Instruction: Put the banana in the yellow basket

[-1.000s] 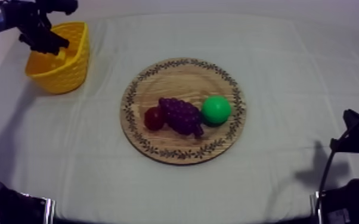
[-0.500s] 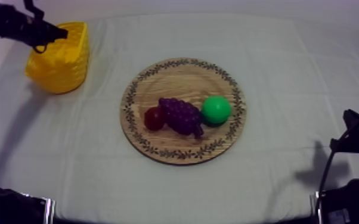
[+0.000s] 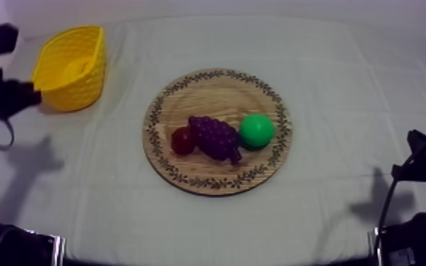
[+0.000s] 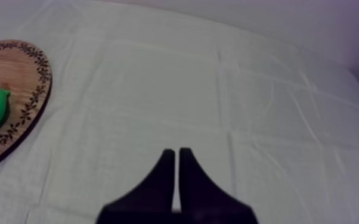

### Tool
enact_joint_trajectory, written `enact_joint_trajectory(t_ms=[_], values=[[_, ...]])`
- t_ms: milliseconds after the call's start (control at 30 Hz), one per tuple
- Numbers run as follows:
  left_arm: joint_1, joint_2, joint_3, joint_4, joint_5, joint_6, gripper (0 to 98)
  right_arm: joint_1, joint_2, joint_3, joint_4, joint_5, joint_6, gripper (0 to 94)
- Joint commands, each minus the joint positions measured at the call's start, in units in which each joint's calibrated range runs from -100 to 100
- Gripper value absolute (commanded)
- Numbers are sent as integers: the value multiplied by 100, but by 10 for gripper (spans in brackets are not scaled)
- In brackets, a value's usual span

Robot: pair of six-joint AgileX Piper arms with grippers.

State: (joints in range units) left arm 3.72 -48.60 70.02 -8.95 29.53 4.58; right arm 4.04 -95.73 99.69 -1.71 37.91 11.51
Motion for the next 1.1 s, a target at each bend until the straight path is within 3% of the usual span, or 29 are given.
enact_joint_trajectory(t_ms=[0,200,400,800,900,1067], values=[[-52,-1726,825,173,142,-109,1,2,-2,-3,-2,0,-1,3],[-130,-3389,1679,383,715,-216,1,2,-2,-3,-2,0,-1,3],[-117,-4457,2492,484,861,-226,1,2,-2,-3,-2,0,-2,3],[-50,-5124,2678,605,1222,-384,1,2,-2,-3,-2,0,-1,3],[-50,-5134,2690,619,1211,-142,1,2,-2,-3,-2,0,-1,3],[-50,-5139,2920,647,391,525,1,2,-2,-3,-2,0,-1,3]])
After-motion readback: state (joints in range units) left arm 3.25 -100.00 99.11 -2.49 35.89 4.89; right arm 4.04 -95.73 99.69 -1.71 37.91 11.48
